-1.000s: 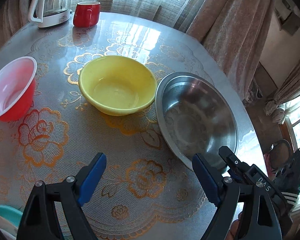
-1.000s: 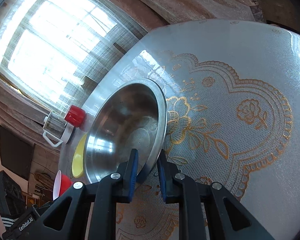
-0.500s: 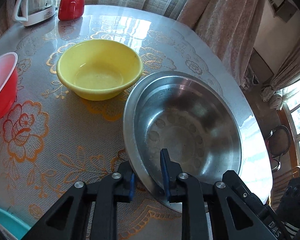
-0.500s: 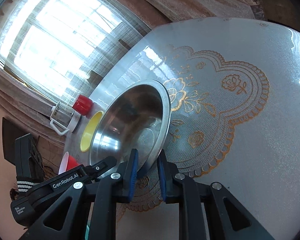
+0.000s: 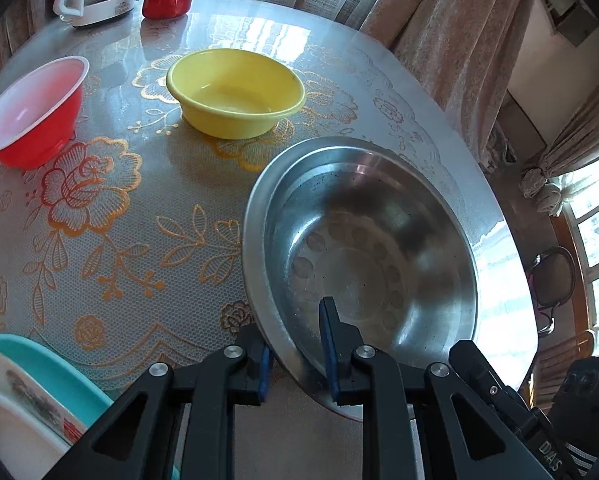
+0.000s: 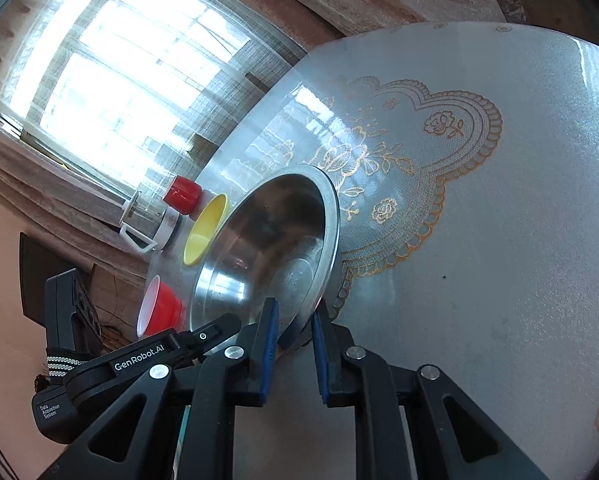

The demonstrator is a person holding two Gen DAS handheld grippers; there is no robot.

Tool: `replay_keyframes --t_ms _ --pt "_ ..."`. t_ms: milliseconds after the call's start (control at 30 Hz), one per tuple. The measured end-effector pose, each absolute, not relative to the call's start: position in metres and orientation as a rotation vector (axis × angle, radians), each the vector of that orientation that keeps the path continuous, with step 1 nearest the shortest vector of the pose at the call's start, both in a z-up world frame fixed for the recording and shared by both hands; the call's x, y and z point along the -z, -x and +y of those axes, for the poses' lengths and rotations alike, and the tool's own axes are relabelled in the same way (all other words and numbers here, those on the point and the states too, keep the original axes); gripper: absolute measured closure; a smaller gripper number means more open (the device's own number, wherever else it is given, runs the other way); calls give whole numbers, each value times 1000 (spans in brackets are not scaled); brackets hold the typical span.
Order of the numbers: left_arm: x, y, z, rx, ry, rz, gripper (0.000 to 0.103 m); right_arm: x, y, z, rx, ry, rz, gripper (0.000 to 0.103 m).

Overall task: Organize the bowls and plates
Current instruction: 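Carry the steel bowl with both grippers beside the plate stack and set it down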

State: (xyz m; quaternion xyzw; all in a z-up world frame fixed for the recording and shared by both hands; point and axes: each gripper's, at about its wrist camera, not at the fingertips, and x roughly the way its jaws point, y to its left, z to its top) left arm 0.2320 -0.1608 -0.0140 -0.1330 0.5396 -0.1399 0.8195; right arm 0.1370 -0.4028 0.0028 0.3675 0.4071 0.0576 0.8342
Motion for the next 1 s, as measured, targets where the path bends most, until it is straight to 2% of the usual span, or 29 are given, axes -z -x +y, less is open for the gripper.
replay_keyframes --t_ms 533,1000 --pt "12 -149 -147 321 272 1145 81 -12 -76 -389 -113 -717 913 87" --pt "14 -135 -148 321 260 1124 80 -23 -60 -377 -34 -583 910 83"
